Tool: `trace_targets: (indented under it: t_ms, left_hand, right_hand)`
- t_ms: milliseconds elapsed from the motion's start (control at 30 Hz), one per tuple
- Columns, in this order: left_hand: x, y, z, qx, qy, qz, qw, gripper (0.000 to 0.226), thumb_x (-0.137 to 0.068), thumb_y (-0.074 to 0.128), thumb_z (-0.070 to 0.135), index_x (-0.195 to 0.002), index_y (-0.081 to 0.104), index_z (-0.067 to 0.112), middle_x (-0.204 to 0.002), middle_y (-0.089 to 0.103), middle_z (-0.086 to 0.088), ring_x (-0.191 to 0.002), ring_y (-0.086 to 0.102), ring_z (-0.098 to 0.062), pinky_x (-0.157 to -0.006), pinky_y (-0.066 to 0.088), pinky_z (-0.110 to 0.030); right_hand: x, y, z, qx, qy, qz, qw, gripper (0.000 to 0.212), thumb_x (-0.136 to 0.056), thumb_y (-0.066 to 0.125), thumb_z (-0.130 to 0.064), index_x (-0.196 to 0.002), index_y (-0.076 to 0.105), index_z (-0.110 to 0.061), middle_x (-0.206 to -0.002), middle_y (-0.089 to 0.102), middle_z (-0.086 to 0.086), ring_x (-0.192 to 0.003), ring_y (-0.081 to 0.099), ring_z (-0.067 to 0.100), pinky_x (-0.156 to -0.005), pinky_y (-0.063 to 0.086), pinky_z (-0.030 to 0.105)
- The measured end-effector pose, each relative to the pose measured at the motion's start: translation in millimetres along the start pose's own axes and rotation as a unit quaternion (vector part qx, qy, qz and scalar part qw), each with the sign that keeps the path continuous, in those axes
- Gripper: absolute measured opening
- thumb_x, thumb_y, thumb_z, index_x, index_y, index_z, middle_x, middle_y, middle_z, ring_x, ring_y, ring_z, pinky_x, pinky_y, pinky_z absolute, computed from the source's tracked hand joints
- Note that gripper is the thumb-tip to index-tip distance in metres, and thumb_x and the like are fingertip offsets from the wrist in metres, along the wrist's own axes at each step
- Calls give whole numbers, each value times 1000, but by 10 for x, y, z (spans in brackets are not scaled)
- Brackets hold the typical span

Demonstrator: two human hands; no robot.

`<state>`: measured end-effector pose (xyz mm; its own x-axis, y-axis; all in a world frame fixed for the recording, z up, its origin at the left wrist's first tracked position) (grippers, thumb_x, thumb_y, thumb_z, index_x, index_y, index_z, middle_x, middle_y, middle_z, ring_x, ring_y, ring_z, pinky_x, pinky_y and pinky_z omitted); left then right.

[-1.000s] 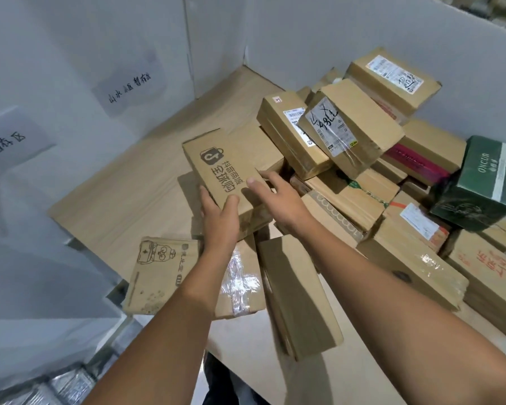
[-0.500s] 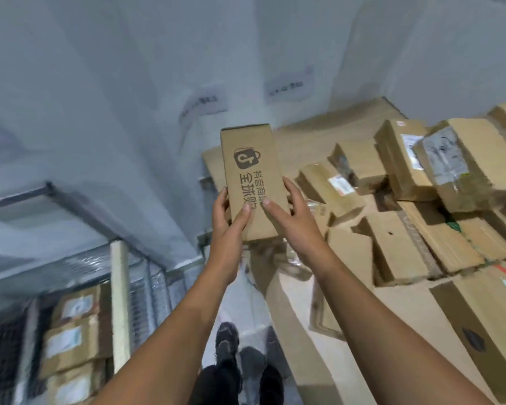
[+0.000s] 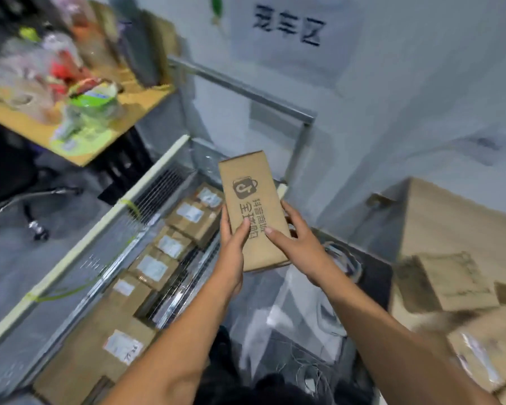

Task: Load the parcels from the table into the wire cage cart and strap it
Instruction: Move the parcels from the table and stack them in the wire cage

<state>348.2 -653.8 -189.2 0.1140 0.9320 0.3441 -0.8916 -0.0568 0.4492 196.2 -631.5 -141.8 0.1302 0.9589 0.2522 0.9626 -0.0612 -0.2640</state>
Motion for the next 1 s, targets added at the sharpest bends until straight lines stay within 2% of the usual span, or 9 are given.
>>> trace_targets:
  t_ms: [133, 300, 433, 533, 633, 700, 800, 900, 1000]
  left_hand:
    - [-138, -842, 118, 42, -15, 71, 996, 61, -95, 65, 38, -148, 37, 50, -150, 57, 3, -127, 65, -24, -105, 52, -55]
    - [-233, -1441, 52, 96, -39, 140, 985, 71, -89, 76, 39, -147, 39, 53, -136, 69, 6, -111, 74, -22, -75, 63, -38]
    - [-462, -1593, -68, 111, -48, 153, 981, 64, -98, 66, 43, -150, 33, 57, -132, 72, 3, -113, 73, -27, -81, 62, -53]
    - [-759, -1570, -199, 126, -63, 168, 976, 72, -94, 69, 42, -153, 31, 52, -135, 70, -1, -115, 72, -29, -82, 62, -54]
    - [-1147, -1507, -323, 132, -59, 176, 974, 75, -95, 69, 35, -157, 29, 47, -140, 66, -2, -119, 69, -29, -89, 60, -58]
    - [-1445, -1492, -422, 122, -55, 191, 973, 70, -99, 66, 29, -158, 30, 40, -141, 65, -5, -120, 69, -30, -91, 59, -56]
    - [-1886, -1571, -706, 126, -63, 220, 965, 71, -100, 65, 26, -160, 27, 34, -141, 66, -8, -120, 69, -30, -87, 61, -49]
    - [-2337, -1667, -1182, 141, -97, 237, 956, 82, -95, 69, 27, -161, 22, 41, -136, 69, -5, -121, 68, -31, -85, 61, -49]
    - [-2783, -1756, -1785, 135, -120, 258, 949, 75, -101, 61, 22, -161, 22, 42, -136, 69, -3, -125, 66, -31, -92, 58, -53]
  right_hand:
    - [-331, 833, 61, 14, 22, -96, 995, 74, -95, 75, -40, -157, 36, -45, -151, 52, -11, -132, 58, 8, -111, 51, 41]
    - [-587, 1386, 85, 68, 38, -168, 983, 76, -92, 75, -49, -156, 33, -54, -155, 47, -19, -130, 52, -8, -95, 48, 14]
    - [-920, 1586, 93, 99, 40, -224, 969, 78, -93, 75, -47, -157, 32, -50, -155, 48, -15, -133, 53, 5, -105, 52, 38]
    - [-1239, 1591, 203, 90, 50, -246, 964, 75, -95, 75, -41, -157, 34, -49, -149, 55, -13, -130, 58, 8, -101, 57, 37]
    - [-1626, 1448, 360, 137, 47, -259, 955, 73, -95, 71, -49, -157, 32, -50, -148, 55, -19, -130, 55, -3, -101, 54, 26]
    - [-1934, 1336, 487, 176, 31, -287, 941, 69, -98, 64, -55, -158, 31, -50, -156, 48, -19, -138, 48, -4, -107, 46, 25]
    - [-2540, 1058, 821, 283, 3, -292, 914, 63, -102, 54, -56, -160, 30, -44, -165, 38, -7, -151, 33, 13, -122, 31, 41]
    - [-3146, 789, 1236, 401, -47, -288, 868, 64, -102, 53, -57, -160, 36, -36, -163, 41, 3, -155, 27, 21, -123, 27, 41]
    - [-3605, 626, 1647, 484, -130, -305, 810, 64, -103, 53, -54, -159, 40, -26, -161, 45, 8, -156, 26, 28, -125, 26, 44]
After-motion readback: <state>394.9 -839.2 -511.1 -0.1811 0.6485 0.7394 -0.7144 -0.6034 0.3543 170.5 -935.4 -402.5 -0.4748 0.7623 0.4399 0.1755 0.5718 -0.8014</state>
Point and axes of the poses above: each hand's wrist, its own x-axis away from the middle knuckle, its own y-axis out of the palm, z = x × y, the point moved 9 cm from there along -x, towards the middle knuckle
